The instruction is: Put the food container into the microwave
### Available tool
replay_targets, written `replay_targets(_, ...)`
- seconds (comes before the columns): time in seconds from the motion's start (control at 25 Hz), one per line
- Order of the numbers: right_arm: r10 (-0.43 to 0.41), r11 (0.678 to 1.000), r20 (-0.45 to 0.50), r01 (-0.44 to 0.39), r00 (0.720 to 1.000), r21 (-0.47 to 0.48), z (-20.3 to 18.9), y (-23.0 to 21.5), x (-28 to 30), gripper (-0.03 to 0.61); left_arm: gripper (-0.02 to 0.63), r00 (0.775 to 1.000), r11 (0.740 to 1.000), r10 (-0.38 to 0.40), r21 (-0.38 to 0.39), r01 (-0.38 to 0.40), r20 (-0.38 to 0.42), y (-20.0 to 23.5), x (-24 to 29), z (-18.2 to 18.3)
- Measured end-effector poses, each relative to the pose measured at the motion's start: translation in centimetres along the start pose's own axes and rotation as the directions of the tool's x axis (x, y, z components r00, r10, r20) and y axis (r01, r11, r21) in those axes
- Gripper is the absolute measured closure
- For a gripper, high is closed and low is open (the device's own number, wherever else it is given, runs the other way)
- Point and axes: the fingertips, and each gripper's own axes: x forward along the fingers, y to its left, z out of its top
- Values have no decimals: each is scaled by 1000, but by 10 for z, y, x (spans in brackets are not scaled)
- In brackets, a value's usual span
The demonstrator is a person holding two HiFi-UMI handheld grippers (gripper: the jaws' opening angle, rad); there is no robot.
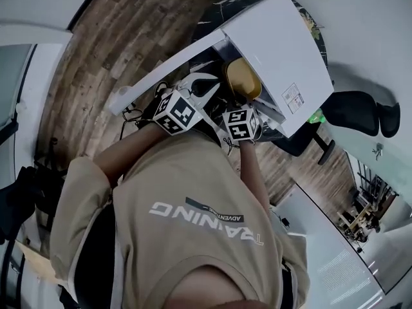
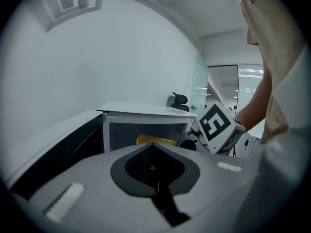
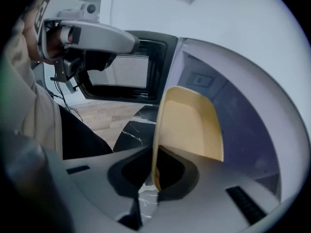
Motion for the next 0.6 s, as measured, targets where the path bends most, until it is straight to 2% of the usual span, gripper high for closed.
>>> replay_targets(0.12, -22, 999, 9, 22, 1000, -40, 4, -11, 9, 557, 623, 1000, 1000, -13, 12, 13, -18, -2, 3, -5)
replay_targets(0.32, -91, 983, 10, 91, 996, -161, 4, -27, 18, 557, 623, 999, 1000, 22, -8, -22, -27, -9, 1, -3)
replay_targets(0.48, -131, 973, 13, 131, 991, -190, 5, -42, 30, 557, 623, 999, 999, 42, -4, -42, -16, -10, 3, 3)
replay_targets(0.6, -143, 974, 13, 143, 990, -178, 9, -57, 37, 557, 623, 998, 998, 64, -12, -64, -11, -8, 2, 9)
